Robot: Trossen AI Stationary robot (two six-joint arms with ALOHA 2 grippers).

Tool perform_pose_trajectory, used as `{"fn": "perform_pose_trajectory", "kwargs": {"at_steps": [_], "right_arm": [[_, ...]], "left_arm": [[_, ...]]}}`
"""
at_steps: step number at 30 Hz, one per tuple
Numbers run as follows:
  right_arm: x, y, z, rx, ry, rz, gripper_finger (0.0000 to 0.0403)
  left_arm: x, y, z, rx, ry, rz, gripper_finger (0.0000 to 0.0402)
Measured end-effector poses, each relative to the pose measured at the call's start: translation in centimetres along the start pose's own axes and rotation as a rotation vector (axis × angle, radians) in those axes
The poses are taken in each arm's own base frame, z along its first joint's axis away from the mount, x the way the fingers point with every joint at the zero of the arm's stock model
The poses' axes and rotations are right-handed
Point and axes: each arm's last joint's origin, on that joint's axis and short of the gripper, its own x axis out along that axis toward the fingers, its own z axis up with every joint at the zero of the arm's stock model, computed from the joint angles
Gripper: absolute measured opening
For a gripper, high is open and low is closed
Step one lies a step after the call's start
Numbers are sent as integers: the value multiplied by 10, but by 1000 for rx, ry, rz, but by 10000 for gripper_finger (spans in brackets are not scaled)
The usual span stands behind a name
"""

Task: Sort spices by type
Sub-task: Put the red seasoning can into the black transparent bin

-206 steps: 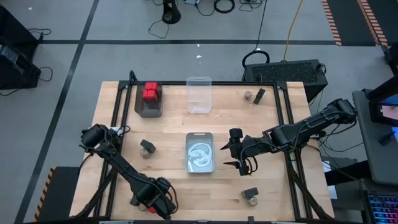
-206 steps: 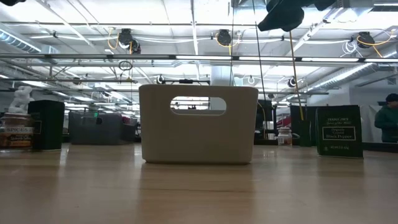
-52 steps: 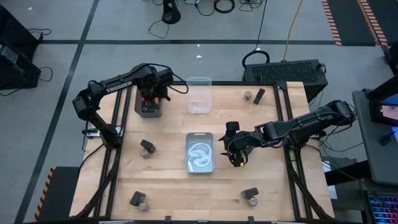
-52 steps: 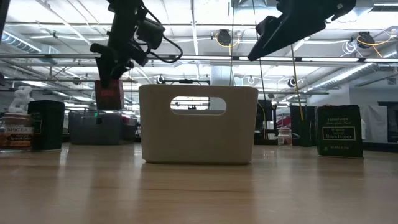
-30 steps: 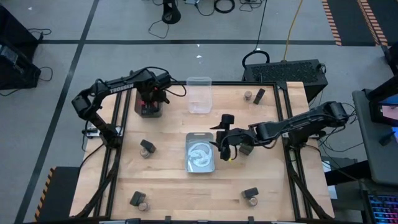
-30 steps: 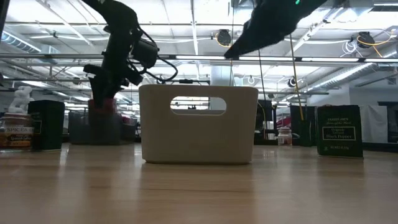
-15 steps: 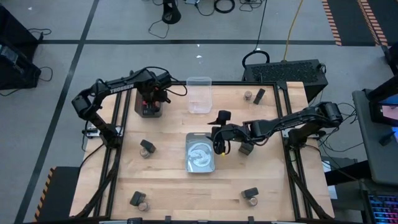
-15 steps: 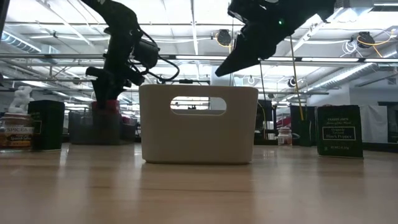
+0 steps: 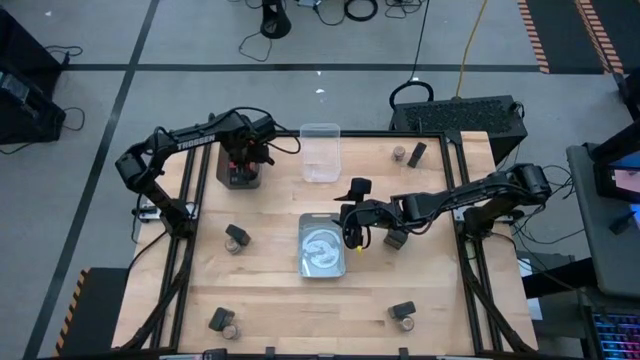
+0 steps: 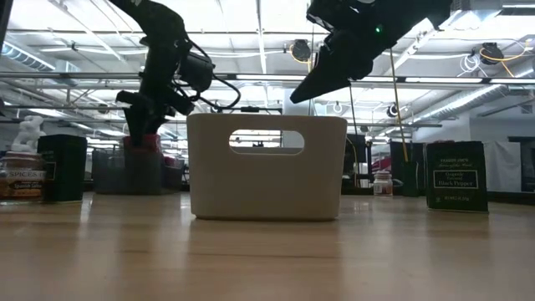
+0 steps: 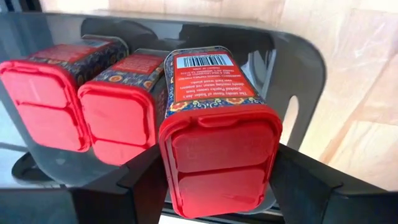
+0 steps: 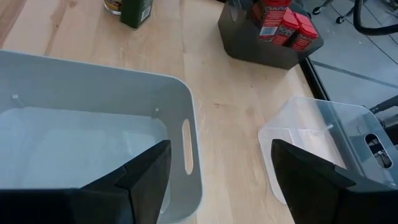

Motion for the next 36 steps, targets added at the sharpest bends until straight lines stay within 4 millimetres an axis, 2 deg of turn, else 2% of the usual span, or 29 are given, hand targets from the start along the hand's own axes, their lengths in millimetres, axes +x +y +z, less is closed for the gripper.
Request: {"fn": "perform_pose_trajectory", "kwargs": {"at_steps": [36], "right_arm": [[0, 0, -1, -5, 12, 2, 258]], "left_arm": [[-1, -3, 0, -24, 43, 41, 250]]}}
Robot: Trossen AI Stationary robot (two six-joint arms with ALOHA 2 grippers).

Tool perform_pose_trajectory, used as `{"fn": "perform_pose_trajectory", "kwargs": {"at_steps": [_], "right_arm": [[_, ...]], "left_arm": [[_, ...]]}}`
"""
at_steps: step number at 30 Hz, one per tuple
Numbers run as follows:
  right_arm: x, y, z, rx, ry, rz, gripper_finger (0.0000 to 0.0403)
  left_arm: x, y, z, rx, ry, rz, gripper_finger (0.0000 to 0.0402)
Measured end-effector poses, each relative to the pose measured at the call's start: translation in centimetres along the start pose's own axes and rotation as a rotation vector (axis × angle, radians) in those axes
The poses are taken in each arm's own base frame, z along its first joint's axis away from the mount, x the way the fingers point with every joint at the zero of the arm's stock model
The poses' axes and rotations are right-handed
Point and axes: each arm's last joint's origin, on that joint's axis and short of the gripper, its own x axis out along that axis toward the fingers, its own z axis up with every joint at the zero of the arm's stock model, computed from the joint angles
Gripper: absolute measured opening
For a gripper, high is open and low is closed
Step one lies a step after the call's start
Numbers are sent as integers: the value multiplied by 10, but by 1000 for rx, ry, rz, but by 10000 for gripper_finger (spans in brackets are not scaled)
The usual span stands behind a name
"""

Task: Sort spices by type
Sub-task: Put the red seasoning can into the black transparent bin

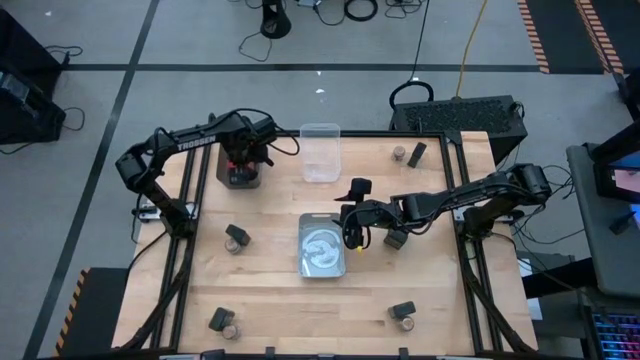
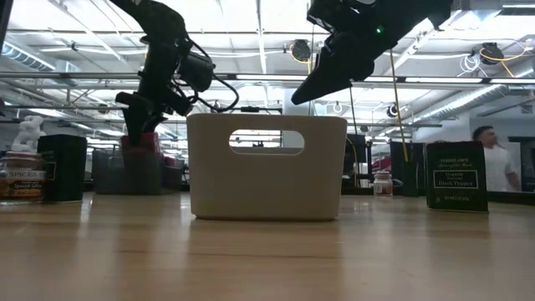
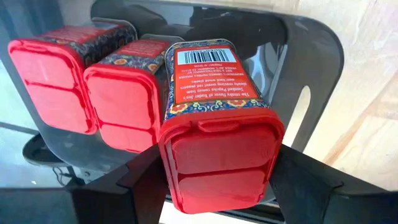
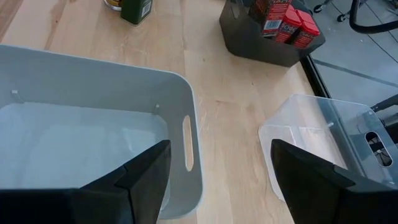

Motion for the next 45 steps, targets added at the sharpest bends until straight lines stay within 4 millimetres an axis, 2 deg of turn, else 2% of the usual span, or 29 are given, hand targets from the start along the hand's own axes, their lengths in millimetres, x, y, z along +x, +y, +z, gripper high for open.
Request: {"fn": "perform_pose_trajectory", "kwargs": {"at_steps": [12, 19, 23, 27, 45], "right_arm": [[0, 0, -1, -3, 5, 1, 258], [0, 0, -1, -3, 7, 1, 258], [0, 0, -1, -10, 7, 1, 258], [0, 0, 0, -20, 5, 1, 258], [0, -1, 1, -35, -6, -2, 258]], "left_arm": [[0, -1, -2, -22, 25, -2, 254], [19, -9, -9, -22, 116, 18, 300], [22, -9, -10, -36, 139, 41, 318], [22, -9, -10, -119, 136, 47, 320], [23, -3, 1, -167, 24, 102, 321]]}}
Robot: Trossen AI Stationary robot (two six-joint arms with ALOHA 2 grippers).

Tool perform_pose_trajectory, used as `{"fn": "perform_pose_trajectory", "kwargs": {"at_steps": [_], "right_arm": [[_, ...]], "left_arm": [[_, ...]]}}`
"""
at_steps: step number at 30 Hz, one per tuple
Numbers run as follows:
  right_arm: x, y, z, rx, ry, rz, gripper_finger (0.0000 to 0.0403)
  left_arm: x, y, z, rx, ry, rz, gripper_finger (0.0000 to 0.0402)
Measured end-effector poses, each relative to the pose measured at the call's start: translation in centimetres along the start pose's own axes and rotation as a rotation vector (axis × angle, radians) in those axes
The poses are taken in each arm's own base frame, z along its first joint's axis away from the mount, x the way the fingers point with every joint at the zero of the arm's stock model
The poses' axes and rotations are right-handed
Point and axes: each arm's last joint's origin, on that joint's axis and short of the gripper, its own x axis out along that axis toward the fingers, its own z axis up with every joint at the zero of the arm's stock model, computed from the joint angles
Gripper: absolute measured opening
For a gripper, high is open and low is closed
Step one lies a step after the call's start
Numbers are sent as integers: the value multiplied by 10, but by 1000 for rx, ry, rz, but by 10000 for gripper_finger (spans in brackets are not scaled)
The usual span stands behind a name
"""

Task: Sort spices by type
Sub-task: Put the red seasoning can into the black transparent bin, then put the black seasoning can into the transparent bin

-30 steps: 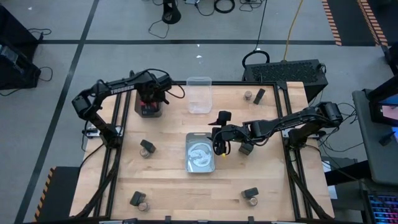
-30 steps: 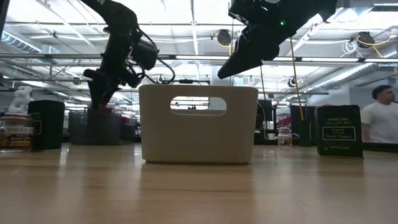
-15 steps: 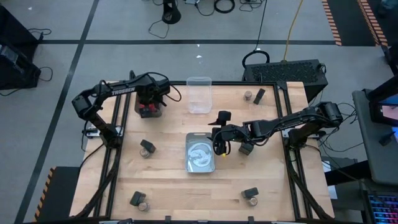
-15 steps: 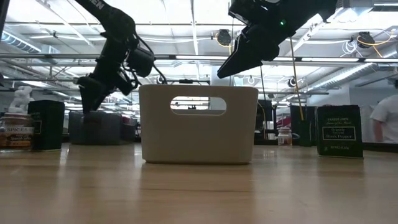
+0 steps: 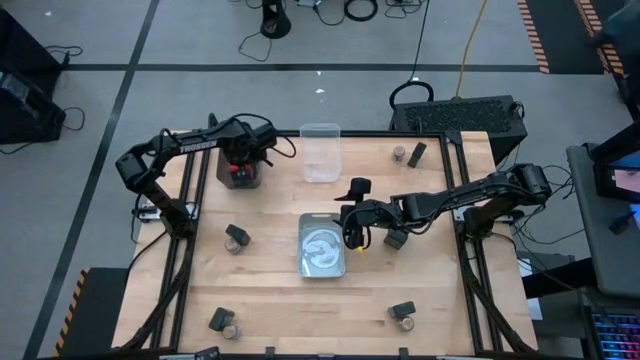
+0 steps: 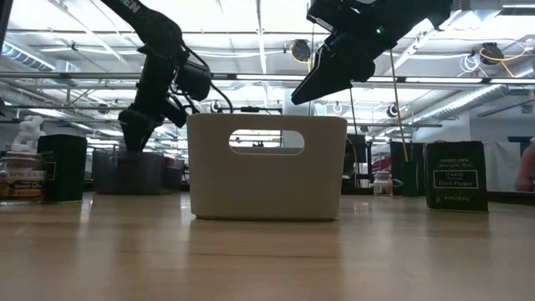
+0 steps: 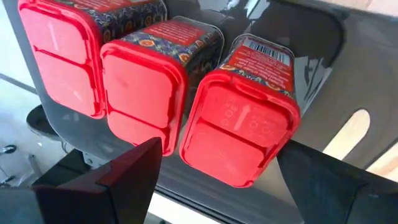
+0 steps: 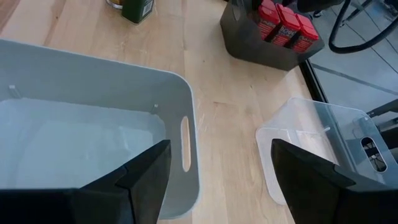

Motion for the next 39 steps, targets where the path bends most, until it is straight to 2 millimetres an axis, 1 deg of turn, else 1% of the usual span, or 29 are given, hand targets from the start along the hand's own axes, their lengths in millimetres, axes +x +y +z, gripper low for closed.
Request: {"fn": "perform_pose_trajectory", "kwargs": {"at_steps": [3, 9, 13, 17, 20, 23, 27, 30, 33, 39], "right_arm": [[0, 0, 0, -3, 0, 0, 258], [0, 0, 0, -6, 1, 0, 258], [0, 0, 0, -7, 1, 0, 258], [0, 0, 0, -7, 1, 0, 258], [0, 0, 0, -7, 1, 0, 258], [0, 0, 0, -7, 1, 0, 258], [0, 0, 0, -8, 4, 0, 258], [-1, 0, -1, -12, 13, 2, 258], [-4, -2, 0, -8, 4, 0, 258], [-9, -3, 2, 12, -4, -2, 258]], "left_arm": [[0, -1, -1, -64, 14, -6, 321], [0, -1, -3, -37, 28, -9, 321], [-5, 1, -4, -28, 45, -15, 321], [-17, 5, -5, -27, 47, -16, 321], [-29, 10, -4, -40, 14, -10, 320], [-43, 14, -5, -63, -62, -44, 320], [-64, 15, -7, -89, -202, -164, 320], [-76, 9, -11, -115, -304, -269, 320], [-90, -1, -12, -111, -402, -338, 320], [-122, -34, -14, -14, -585, -360, 320]]}}
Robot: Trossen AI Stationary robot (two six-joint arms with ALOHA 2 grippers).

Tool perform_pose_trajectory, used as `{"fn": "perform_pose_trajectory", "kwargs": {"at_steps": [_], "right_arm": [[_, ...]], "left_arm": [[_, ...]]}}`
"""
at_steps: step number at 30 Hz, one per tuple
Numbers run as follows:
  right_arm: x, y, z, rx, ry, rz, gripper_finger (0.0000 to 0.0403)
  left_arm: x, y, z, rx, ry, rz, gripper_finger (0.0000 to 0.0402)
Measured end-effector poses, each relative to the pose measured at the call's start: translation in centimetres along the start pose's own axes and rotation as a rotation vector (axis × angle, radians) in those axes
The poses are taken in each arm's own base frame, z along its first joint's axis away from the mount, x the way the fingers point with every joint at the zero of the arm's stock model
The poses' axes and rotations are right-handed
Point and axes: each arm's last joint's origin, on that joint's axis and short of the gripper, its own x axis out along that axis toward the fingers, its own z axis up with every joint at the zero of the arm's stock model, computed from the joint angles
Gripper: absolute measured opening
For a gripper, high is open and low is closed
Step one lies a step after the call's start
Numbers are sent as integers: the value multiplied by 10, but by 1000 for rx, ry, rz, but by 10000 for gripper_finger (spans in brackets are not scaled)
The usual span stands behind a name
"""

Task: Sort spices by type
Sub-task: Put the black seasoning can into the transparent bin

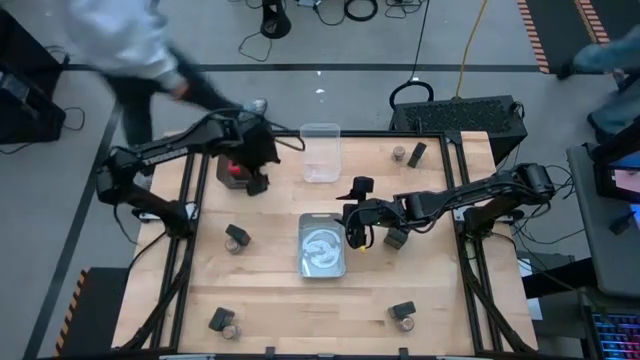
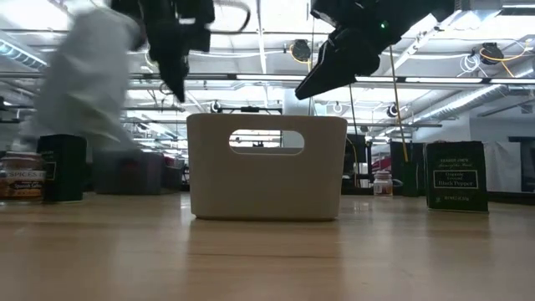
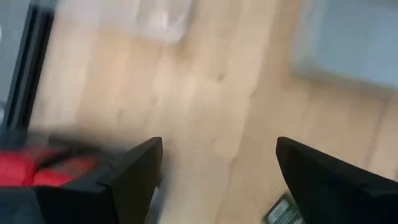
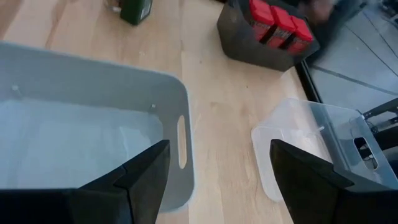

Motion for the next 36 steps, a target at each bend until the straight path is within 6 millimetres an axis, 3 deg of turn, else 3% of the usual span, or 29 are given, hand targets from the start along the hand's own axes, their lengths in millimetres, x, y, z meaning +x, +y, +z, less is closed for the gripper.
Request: {"fn": "perform_pose_trajectory", "kwargs": {"at_steps": [7, 14, 28, 32, 36], "right_arm": [[-2, 2, 1, 45, -9, 8, 258], [-10, 14, 4, 87, -28, 46, 258], [-54, 30, 29, 190, 218, 123, 258], [-67, 38, 36, 244, 275, 230, 258], [-77, 51, 37, 279, 288, 317, 258]], "left_arm": [[-15, -55, 7, 126, -194, -74, 320], [-6, -101, -12, 228, -281, -94, 320], [13, -153, -45, 357, -638, -307, 320], [24, -168, -49, 368, -681, -455, 320], [39, -182, -51, 394, -697, -488, 320]]}}
